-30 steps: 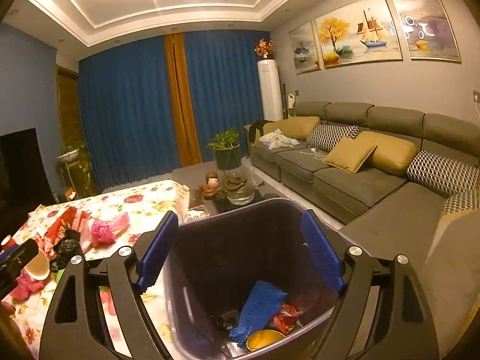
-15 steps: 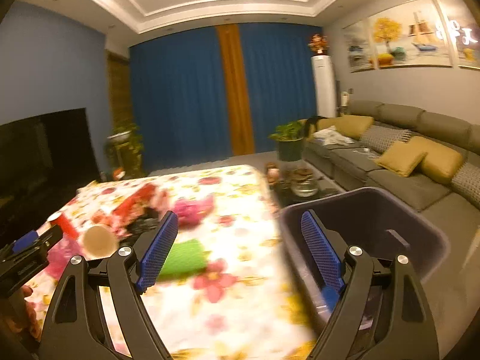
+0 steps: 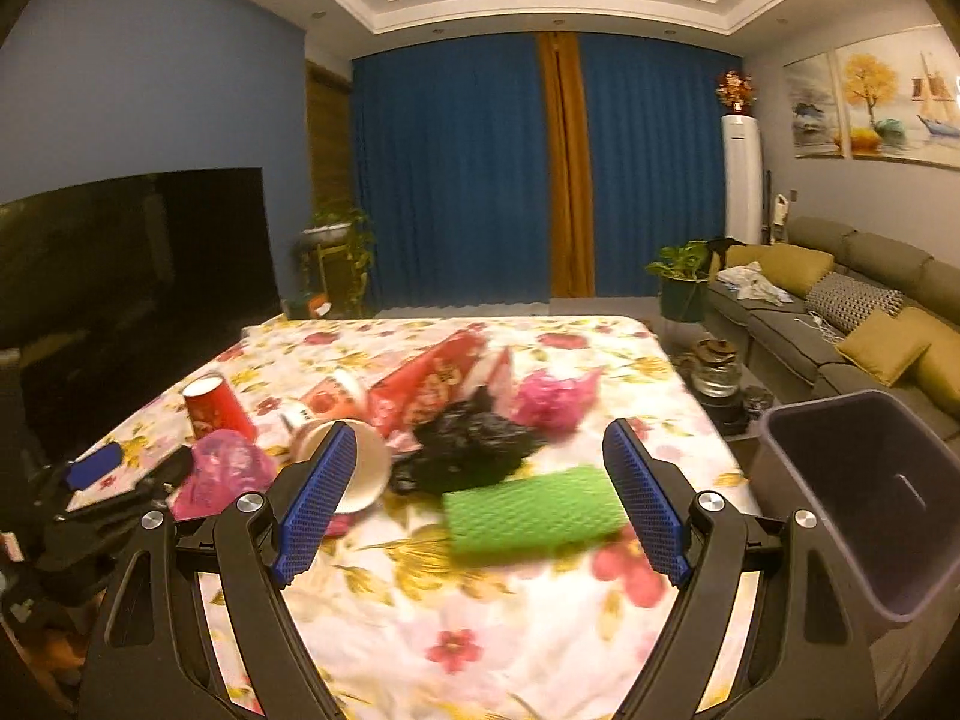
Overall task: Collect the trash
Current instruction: 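Move both tools back to the table toward the pink plastic bag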
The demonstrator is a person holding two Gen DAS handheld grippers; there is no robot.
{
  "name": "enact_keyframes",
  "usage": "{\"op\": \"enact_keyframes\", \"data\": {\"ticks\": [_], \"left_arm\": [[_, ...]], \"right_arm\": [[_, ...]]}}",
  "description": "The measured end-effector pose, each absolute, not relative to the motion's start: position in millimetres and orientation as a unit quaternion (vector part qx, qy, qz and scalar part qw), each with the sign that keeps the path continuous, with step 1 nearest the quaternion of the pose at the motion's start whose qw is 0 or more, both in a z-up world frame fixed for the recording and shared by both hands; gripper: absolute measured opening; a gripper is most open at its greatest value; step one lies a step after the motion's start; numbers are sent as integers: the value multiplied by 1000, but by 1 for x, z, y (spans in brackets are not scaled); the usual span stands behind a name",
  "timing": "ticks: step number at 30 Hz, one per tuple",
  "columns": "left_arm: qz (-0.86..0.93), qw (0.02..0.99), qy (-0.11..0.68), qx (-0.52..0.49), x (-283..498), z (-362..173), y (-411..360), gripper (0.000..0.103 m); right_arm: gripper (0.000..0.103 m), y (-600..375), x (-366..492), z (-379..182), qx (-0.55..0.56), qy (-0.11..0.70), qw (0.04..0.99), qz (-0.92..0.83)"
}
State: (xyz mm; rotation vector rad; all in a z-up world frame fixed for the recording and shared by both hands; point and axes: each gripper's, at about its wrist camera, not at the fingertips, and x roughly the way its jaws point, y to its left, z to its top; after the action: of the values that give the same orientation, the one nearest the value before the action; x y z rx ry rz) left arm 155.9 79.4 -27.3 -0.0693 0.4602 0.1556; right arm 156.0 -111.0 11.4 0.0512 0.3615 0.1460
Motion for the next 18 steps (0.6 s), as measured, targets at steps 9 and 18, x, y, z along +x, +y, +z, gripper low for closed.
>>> {"op": "enact_keyframes", "data": {"ticks": [9,18], "left_arm": [[59,959,275,-38,192,-47,80,77],[22,938,331,-97,213,-65,96,22]], "right_arm": [[82,-81,171,6,20,191,977,88],[82,-63,191,-6,13,215,972,97]]}}
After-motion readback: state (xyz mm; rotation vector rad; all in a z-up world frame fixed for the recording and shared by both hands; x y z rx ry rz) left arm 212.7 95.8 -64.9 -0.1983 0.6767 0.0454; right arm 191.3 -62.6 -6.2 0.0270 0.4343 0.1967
